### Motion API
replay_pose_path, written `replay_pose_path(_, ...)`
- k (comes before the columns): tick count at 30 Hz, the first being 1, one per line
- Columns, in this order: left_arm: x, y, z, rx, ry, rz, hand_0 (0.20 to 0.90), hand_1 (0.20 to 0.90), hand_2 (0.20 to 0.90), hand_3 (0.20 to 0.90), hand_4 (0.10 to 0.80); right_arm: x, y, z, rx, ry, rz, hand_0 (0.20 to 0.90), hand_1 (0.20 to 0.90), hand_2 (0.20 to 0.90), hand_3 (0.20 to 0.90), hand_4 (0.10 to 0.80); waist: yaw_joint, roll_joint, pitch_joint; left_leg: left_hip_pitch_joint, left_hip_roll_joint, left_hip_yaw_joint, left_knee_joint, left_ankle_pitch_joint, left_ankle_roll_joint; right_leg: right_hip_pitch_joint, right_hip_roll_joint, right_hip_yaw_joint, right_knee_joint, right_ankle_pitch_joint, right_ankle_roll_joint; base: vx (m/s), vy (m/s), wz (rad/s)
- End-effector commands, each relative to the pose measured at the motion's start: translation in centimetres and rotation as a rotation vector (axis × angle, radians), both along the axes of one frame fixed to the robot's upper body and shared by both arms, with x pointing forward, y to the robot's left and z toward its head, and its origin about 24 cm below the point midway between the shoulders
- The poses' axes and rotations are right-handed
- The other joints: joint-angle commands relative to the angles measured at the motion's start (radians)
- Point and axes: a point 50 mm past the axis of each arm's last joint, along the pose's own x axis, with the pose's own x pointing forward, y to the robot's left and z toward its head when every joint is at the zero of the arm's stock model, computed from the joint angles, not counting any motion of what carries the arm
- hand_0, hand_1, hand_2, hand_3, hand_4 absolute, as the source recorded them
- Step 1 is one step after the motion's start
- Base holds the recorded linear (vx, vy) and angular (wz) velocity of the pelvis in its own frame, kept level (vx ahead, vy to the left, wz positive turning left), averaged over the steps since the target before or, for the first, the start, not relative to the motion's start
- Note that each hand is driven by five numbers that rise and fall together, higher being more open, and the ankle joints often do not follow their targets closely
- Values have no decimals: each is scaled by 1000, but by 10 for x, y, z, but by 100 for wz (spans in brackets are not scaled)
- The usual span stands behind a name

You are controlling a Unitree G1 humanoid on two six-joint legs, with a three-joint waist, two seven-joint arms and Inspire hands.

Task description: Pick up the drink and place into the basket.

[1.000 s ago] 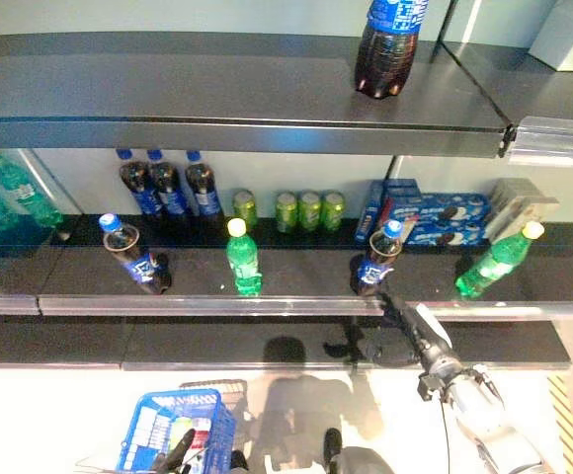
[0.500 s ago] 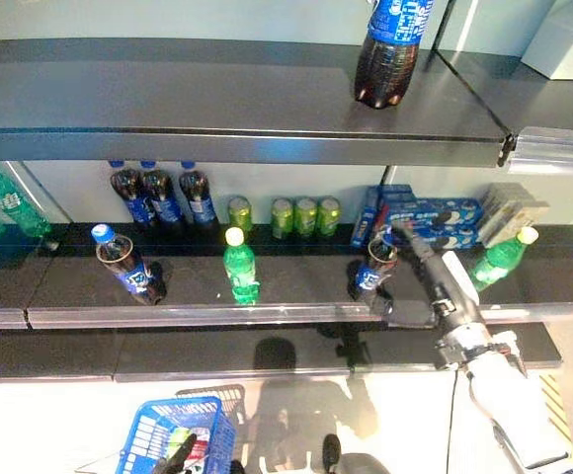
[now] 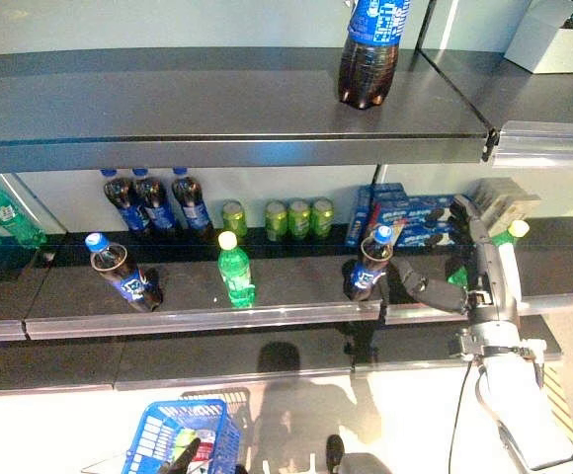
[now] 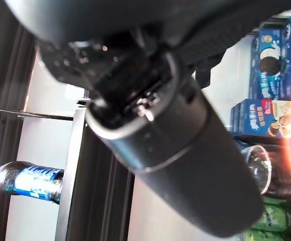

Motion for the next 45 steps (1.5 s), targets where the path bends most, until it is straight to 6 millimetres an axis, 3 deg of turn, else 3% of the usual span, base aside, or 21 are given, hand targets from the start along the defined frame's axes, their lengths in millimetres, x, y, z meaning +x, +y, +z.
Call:
replay_pose_path(1, 19, 51, 24, 222, -104, 13, 300, 300, 300, 200, 100, -2, 9, 51, 78, -290, 66, 900, 900, 900, 900, 800, 0, -13, -14, -22, 7, -14, 164, -143, 37, -22, -115, -2, 52, -7, 96, 0, 0, 0)
replay_pose_path(6, 40, 41, 25, 209, -139, -18, 300, 300, 300, 200, 100, 13, 18, 34, 327, -255, 45, 900, 900, 900, 900, 800, 12, -5, 32, -85, 15, -31, 255, -154, 36, -65, -115, -15, 122, -29, 75, 0, 0, 0)
replay_pose_path(9, 49, 37, 26, 204, -158, -35, 300, 300, 300, 200, 100, 20, 23, 33, 367, -268, 41, 900, 900, 900, 900, 800, 20, 1, 54, -115, 16, -42, 287, -156, 34, -80, -114, -20, 140, -35, 66, -42, -4, 7)
replay_pose_path(17, 78, 30, 35, 201, -229, -55, 300, 300, 300, 200, 100, 49, 35, 55, 412, -349, 24, 900, 900, 900, 900, 800, 53, 19, 169, -245, 5, -89, 404, -155, 31, -166, -130, -39, 223, -38, 39, -72, -6, 9)
replay_pose_path(30, 90, 26, 38, 176, -285, -76, 300, 300, 300, 200, 100, 68, 36, 67, 390, -385, -32, 900, 900, 900, 900, 800, 76, 41, 249, -330, -11, -130, 463, -141, 27, -217, -135, -54, 274, -43, 15, -11, 2, 8)
replay_pose_path(37, 102, 21, 44, 183, -336, -145, 300, 300, 300, 200, 100, 77, 32, 85, 366, -452, -85, 900, 900, 900, 900, 800, 91, 51, 285, -365, -9, -150, 493, -108, 19, -226, -128, -65, 290, -52, -1, 14, 2, 5)
replay_pose_path(45, 97, 24, 42, 179, -324, -157, 300, 300, 300, 200, 100, 84, 25, 97, 362, -490, -140, 900, 900, 900, 900, 800, 115, 62, 305, -394, -10, -171, 524, -80, 13, -232, -131, -80, 314, -63, -14, 34, -4, 8)
